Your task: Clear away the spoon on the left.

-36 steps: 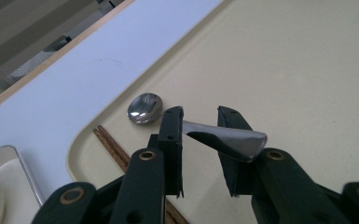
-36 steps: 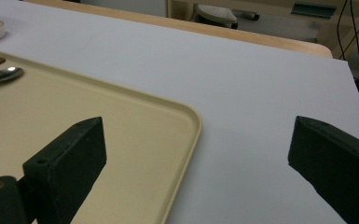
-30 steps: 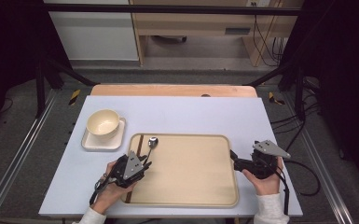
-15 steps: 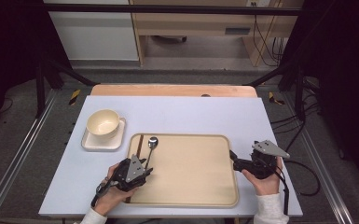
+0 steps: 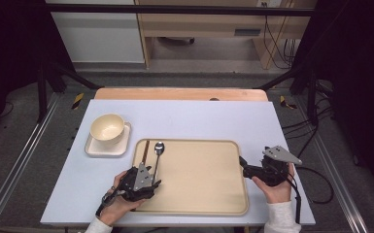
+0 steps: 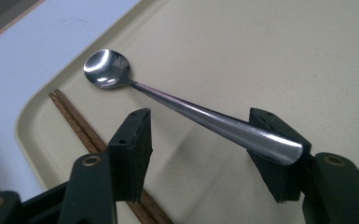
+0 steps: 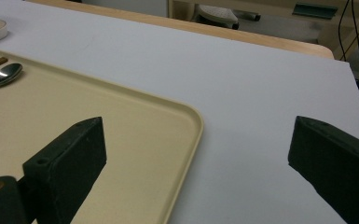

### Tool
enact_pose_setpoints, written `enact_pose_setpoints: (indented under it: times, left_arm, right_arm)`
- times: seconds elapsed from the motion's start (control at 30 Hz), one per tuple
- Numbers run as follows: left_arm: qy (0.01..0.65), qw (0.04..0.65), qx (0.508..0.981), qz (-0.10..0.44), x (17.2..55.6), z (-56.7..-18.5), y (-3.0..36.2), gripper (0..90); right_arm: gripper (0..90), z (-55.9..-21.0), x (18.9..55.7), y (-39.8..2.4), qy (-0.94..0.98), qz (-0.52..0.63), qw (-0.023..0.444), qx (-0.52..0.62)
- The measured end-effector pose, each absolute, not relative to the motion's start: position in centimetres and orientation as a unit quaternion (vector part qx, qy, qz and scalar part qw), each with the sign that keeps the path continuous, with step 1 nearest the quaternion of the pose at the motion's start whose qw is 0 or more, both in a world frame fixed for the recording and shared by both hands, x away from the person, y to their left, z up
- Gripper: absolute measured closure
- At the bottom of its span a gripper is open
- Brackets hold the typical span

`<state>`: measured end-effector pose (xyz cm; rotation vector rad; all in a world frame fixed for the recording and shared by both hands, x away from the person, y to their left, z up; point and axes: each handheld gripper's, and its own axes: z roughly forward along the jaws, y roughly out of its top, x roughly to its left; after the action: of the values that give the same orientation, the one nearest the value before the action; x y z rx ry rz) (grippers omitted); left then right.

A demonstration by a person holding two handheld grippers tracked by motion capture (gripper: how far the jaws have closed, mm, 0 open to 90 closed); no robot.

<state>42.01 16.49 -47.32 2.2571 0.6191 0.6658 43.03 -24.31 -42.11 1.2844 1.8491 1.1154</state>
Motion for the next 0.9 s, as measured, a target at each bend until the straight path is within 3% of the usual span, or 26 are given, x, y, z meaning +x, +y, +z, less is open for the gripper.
enact_pose_setpoints:
  times: [0.4,0.9]
  left_arm:
    - [0.240,0.341,0.874,0.248,41.3,-47.7,16.3,36.6]
    - [0.254,0.379,0.858,0.236,41.5,-46.5,17.0,32.2]
  right_arm:
    - [4.6,-41.9,42.9,-24.3,0.698,0.425,0.311,0.485]
    - [4.5,-41.8,42.8,-24.5,0.696,0.428,0.310,0.487]
